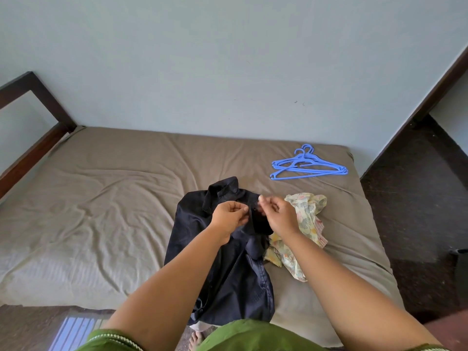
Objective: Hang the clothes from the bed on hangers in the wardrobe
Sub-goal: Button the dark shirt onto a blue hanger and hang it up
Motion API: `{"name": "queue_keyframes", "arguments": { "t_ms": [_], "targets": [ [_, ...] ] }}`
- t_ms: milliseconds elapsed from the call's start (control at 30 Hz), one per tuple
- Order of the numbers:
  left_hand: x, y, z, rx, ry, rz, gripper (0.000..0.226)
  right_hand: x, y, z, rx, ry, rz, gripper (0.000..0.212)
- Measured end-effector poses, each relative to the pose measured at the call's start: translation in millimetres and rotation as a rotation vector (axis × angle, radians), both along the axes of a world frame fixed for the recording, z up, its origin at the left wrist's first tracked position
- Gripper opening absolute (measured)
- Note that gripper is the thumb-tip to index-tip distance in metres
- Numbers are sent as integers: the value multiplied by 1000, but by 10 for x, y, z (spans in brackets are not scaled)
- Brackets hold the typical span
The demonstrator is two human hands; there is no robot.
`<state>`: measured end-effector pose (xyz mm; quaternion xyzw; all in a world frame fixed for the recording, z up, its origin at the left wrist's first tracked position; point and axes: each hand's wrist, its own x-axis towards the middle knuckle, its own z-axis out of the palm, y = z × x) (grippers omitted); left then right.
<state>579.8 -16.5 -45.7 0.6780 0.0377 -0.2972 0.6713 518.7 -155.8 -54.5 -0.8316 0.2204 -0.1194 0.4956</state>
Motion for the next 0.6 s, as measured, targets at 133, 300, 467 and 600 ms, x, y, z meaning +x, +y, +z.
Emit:
{"name": "queue_keyframes", "arguments": {
  "t_ms": [133,300,467,600],
  "targets": [
    [-25,-69,-27,9,-12,35,6,1,16,75,-52,223,117,46],
    [-18,-101,-9,-126,172,30,12,24,-13,-39,333,171,11,19],
    [-9,-67,-19,-248,310,-2,12,3,14,114,890,224,-49,10],
    [-43,-42,-32,-252,325,-41,10,-64,-87,159,1137,313,-1,10]
  ]
}}
